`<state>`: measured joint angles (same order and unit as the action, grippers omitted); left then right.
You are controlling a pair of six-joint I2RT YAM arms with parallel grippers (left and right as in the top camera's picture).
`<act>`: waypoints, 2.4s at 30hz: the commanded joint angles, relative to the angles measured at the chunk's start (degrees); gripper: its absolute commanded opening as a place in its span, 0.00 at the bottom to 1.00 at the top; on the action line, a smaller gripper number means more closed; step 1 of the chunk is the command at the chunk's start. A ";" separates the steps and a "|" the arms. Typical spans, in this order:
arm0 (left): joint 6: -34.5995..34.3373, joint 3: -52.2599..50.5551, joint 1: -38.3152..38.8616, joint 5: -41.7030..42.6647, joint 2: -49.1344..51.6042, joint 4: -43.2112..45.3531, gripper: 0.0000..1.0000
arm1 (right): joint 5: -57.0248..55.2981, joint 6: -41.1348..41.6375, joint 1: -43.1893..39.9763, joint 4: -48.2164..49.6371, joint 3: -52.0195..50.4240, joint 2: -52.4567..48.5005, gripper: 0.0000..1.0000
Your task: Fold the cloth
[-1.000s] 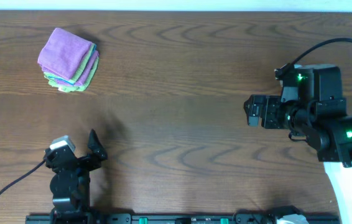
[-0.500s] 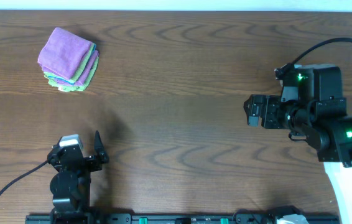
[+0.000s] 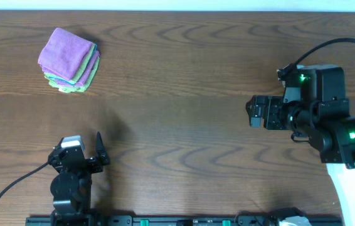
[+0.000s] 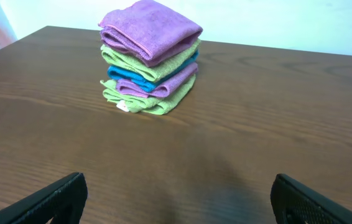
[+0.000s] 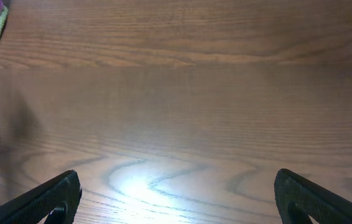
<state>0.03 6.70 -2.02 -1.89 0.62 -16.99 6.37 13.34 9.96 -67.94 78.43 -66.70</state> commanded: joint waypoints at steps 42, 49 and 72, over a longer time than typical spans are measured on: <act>0.66 -1.42 0.22 0.42 -0.37 -0.31 0.95 | -13.44 -2.69 -8.11 26.82 -67.49 65.96 0.99; 0.66 -1.42 0.22 0.42 -0.37 -0.31 0.95 | -13.44 -2.69 -8.07 26.80 -69.02 66.42 0.99; 0.66 -1.42 0.22 0.42 -0.37 -0.33 0.95 | -13.42 -2.69 -8.07 26.58 -69.13 66.40 0.99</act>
<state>0.05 6.66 -2.02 -1.69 0.58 -16.82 -7.14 10.09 2.44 -41.30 9.78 -0.95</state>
